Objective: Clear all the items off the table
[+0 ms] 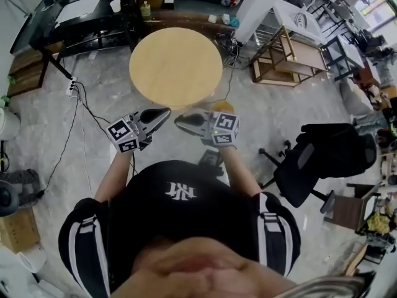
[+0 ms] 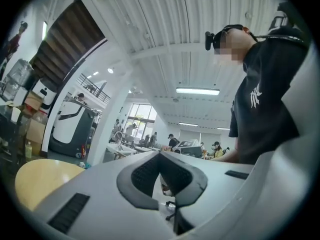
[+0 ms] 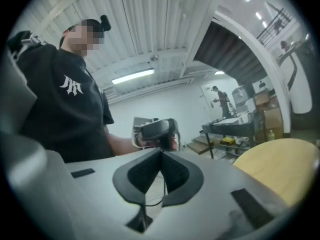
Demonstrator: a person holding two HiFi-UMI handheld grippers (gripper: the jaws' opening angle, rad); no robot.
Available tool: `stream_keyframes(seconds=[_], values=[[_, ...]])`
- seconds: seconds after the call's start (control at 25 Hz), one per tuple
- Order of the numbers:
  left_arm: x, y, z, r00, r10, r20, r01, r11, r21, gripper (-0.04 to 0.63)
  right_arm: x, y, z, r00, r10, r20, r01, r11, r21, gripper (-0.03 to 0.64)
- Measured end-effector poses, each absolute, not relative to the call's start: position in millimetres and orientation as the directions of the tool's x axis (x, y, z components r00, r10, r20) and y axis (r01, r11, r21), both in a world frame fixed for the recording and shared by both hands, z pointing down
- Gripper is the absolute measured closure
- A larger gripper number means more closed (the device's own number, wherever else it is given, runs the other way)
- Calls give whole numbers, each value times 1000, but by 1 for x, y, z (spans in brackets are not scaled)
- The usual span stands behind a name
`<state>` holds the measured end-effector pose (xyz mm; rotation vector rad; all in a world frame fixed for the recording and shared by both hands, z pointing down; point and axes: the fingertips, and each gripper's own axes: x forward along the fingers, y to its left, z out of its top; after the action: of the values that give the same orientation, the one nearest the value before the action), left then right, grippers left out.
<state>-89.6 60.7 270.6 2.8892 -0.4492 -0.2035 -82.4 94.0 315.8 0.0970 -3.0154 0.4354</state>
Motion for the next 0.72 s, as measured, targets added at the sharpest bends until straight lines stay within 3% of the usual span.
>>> stream_keyframes(seconds=[0.12, 0.24, 0.44, 0.72], values=[[-92, 58, 269, 942, -317, -110, -283, -927, 248, 583, -85, 104, 313, -997, -3, 74, -26, 952, -304, 614], [-90, 57, 271, 944, -312, -103, -280, -928, 247, 583, -76, 92, 301, -996, -91, 20, -93, 955, -283, 612], [-81, 62, 275, 947, -307, -92, -278, -930, 241, 583, -67, 89, 298, -990, -128, 65, -139, 968, -211, 614], [-77, 70, 285, 952, -293, -85, -267, -936, 231, 583, -50, 68, 283, -952, -307, -2, -302, 939, -161, 614]])
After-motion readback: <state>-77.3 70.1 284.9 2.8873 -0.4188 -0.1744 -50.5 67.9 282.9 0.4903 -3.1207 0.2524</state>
